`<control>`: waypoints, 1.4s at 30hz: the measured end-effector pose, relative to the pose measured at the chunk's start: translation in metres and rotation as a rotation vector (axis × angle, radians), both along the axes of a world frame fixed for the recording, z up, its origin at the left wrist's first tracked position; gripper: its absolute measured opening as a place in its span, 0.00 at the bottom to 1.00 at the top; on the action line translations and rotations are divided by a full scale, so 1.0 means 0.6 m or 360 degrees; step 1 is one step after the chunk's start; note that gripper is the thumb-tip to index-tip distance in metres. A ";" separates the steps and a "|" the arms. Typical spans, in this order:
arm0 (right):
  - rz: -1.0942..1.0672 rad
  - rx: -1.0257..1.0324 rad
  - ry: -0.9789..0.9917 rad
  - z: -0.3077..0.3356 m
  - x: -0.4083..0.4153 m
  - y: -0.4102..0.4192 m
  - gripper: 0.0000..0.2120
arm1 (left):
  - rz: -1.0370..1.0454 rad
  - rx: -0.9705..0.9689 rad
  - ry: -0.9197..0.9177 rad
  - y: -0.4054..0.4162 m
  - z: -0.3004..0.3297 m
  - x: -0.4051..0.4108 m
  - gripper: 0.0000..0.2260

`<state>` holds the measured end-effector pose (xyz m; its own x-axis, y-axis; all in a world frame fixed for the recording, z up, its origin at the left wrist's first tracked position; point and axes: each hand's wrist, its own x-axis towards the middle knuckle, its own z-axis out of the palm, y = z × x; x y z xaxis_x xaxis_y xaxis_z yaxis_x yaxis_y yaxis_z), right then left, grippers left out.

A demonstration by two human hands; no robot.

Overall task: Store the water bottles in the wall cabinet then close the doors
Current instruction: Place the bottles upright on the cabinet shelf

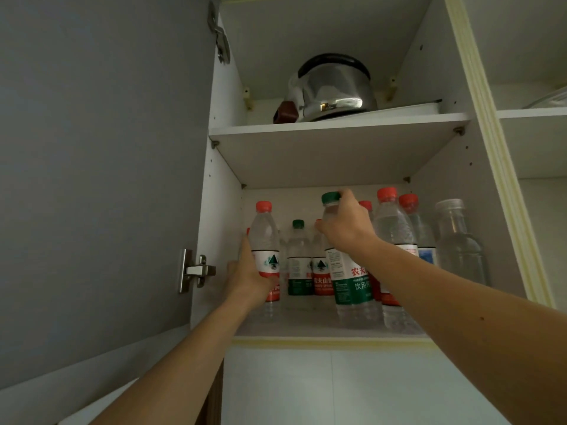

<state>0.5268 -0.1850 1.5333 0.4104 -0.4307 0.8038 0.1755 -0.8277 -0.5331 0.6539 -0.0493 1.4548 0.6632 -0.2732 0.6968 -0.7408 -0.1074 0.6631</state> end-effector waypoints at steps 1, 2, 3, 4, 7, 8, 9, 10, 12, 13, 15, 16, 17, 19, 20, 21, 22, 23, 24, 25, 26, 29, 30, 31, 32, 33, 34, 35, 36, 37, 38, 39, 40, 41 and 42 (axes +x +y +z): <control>0.0054 0.0039 -0.0027 -0.001 0.004 0.000 0.27 | 0.0084 0.0017 -0.0034 -0.001 -0.003 0.002 0.44; 0.0114 0.0086 -0.0053 -0.005 0.008 0.001 0.27 | 0.0158 0.0040 -0.0067 -0.002 -0.007 0.005 0.46; 0.0164 0.0119 -0.0080 -0.009 0.013 0.001 0.26 | 0.0221 0.0069 -0.0101 -0.003 -0.013 0.008 0.49; 0.0192 0.0123 -0.0107 -0.014 0.019 0.001 0.26 | 0.0269 0.0096 -0.0143 -0.003 -0.018 0.011 0.51; 0.0194 0.0060 -0.0151 -0.025 0.033 0.000 0.27 | 0.0363 0.0202 -0.0271 -0.001 -0.023 0.020 0.55; 0.0196 0.0069 -0.0143 -0.030 0.034 -0.001 0.28 | 0.0406 0.0262 -0.0312 0.000 -0.022 0.020 0.57; 0.0197 0.0103 -0.0112 -0.037 0.035 -0.003 0.30 | 0.0458 0.0332 -0.0349 0.000 -0.020 0.020 0.59; 0.0197 0.0145 -0.0060 -0.049 0.035 -0.006 0.32 | 0.0518 0.0416 -0.0385 0.001 -0.017 0.019 0.60; 0.0188 0.0180 0.0047 -0.086 0.038 -0.014 0.35 | 0.0645 0.0600 -0.0447 -0.001 -0.011 0.019 0.61; 0.0194 0.0181 0.0092 -0.106 0.041 -0.019 0.38 | 0.0704 0.0683 -0.0471 -0.002 -0.006 0.020 0.61; 0.0221 0.0211 0.0165 -0.136 0.047 -0.026 0.38 | 0.0772 0.0822 -0.0476 -0.001 0.006 0.020 0.60; 0.0228 0.0229 0.0182 -0.141 0.051 -0.030 0.36 | 0.0791 0.0883 -0.0472 0.000 0.014 0.020 0.58; 0.0238 0.0242 0.0202 -0.142 0.054 -0.032 0.35 | 0.0822 0.0931 -0.0488 0.001 0.023 0.019 0.57; 0.0306 0.0260 0.0282 -0.134 0.063 -0.033 0.36 | 0.0893 0.1005 -0.0569 0.002 0.046 0.019 0.57; 0.0358 0.0273 0.0329 -0.128 0.069 -0.031 0.36 | 0.0896 0.1037 -0.0574 0.003 0.059 0.019 0.58; 0.0405 0.0289 0.0379 -0.123 0.075 -0.030 0.36 | 0.0872 0.1072 -0.0536 0.004 0.071 0.020 0.59; 0.0443 0.0311 0.0429 -0.118 0.082 -0.028 0.36 | 0.0836 0.1117 -0.0484 0.006 0.083 0.020 0.61; 0.0466 0.0332 0.0473 -0.114 0.088 -0.027 0.36 | 0.0809 0.1171 -0.0440 0.008 0.092 0.019 0.62; 0.0476 0.0345 0.0511 -0.110 0.094 -0.026 0.37 | 0.0805 0.1221 -0.0416 0.010 0.100 0.019 0.62; 0.0476 0.0352 0.0545 -0.108 0.098 -0.027 0.39 | 0.0825 0.1260 -0.0412 0.012 0.106 0.019 0.62; 0.0475 0.0357 0.0574 -0.106 0.102 -0.029 0.41 | 0.0859 0.1287 -0.0425 0.014 0.109 0.019 0.62; 0.0464 0.0346 0.0671 -0.097 0.104 -0.033 0.47 | 0.0974 0.1371 -0.0558 0.015 0.118 0.020 0.61; 0.0445 0.0327 0.0726 -0.092 0.103 -0.034 0.48 | 0.1030 0.1414 -0.0611 0.015 0.121 0.023 0.61; 0.0422 0.0310 0.0788 -0.087 0.102 -0.035 0.48 | 0.1098 0.1460 -0.0660 0.015 0.124 0.026 0.62; 0.0406 0.0302 0.0833 -0.081 0.102 -0.035 0.49 | 0.1173 0.1507 -0.0701 0.016 0.126 0.031 0.62; 0.0401 0.0302 0.0859 -0.077 0.104 -0.035 0.49 | 0.1245 0.1551 -0.0731 0.017 0.127 0.036 0.62; 0.0409 0.0312 0.0875 -0.073 0.105 -0.034 0.49 | 0.1305 0.1588 -0.0754 0.018 0.127 0.042 0.62; 0.0433 0.0341 0.0885 -0.070 0.110 -0.032 0.50 | 0.1354 0.1620 -0.0779 0.019 0.127 0.048 0.62; 0.0479 0.0385 0.0888 -0.068 0.114 -0.031 0.49 | 0.1396 0.1650 -0.0806 0.020 0.127 0.053 0.62; 0.0535 0.0431 0.0897 -0.067 0.121 -0.029 0.48 | 0.1432 0.1681 -0.0831 0.020 0.128 0.057 0.62; 0.0563 0.0449 0.0904 -0.067 0.125 -0.026 0.48 | 0.1460 0.1711 -0.0850 0.020 0.130 0.059 0.62; 0.0541 0.0419 0.0927 -0.067 0.132 -0.024 0.50 | 0.1478 0.1738 -0.0864 0.021 0.131 0.060 0.62; 0.0488 0.0364 0.0933 -0.067 0.137 -0.022 0.53 | 0.1488 0.1756 -0.0876 0.022 0.132 0.061 0.62; 0.0428 0.0298 0.0929 -0.068 0.142 -0.019 0.54 | 0.1493 0.1768 -0.0892 0.024 0.132 0.061 0.61; 0.0393 0.0251 0.0918 -0.069 0.146 -0.016 0.53 | 0.1496 0.1778 -0.0909 0.025 0.132 0.061 0.60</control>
